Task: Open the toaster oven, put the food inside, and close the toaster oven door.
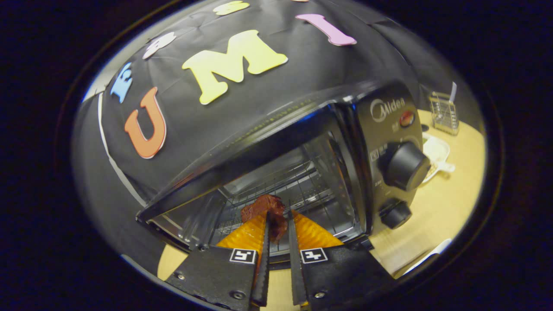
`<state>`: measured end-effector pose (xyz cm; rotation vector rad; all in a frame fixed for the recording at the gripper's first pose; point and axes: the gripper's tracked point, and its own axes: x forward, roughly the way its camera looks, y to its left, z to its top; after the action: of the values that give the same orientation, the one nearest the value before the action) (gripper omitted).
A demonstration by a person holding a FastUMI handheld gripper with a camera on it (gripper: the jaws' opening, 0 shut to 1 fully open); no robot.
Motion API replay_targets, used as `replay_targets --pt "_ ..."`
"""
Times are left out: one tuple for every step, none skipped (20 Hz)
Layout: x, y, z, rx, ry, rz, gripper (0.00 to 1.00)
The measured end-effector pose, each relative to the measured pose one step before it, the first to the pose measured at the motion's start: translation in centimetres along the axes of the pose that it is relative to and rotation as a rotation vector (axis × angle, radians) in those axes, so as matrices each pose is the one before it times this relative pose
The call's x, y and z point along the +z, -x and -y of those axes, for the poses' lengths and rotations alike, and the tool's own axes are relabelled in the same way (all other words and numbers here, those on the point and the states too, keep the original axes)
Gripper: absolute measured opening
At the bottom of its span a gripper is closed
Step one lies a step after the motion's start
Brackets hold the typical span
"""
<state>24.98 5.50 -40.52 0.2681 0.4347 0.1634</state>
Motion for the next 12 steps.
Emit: replay_targets --pt "0.607 0.33 -0.016 -0.00868 0.04407 0.01956 0.29" --pt "0.704 0.811 0.088 -0.00869 0.03787 0.01698 0.34" --pt "0.45 0.814 -0.007 -0.00358 0.03901 0.01268 0.47" --pt "0.562 1.101 -0.252 0.00591 0.0378 0.01299 0.56" --pt "0.466 1.483 -0.34 0.00569 0.03667 0.01333 0.65" --pt "0.375 1.334 -0.149 0.002 0.03599 0.01374 0.71" --pt "0.166 1.339 -0.102 0.0052 0.02534 0.008 0.78" --pt "0.015 1.395 -0.489 0.01477 0.02201 0.00551 0.84" --pt "-0.044 1.585 -0.395 0.00839 0.02721 0.00062 0.9" --pt "-0.153 1.496 -0.263 -0.00041 0.03315 0.00251 0.93" --pt "-0.309 1.499 -0.337 -0.00128 0.03379 -0.00084 0.96" --pt "-0.166 1.636 -0.573 0.00723 0.03644 0.00415 0.97"
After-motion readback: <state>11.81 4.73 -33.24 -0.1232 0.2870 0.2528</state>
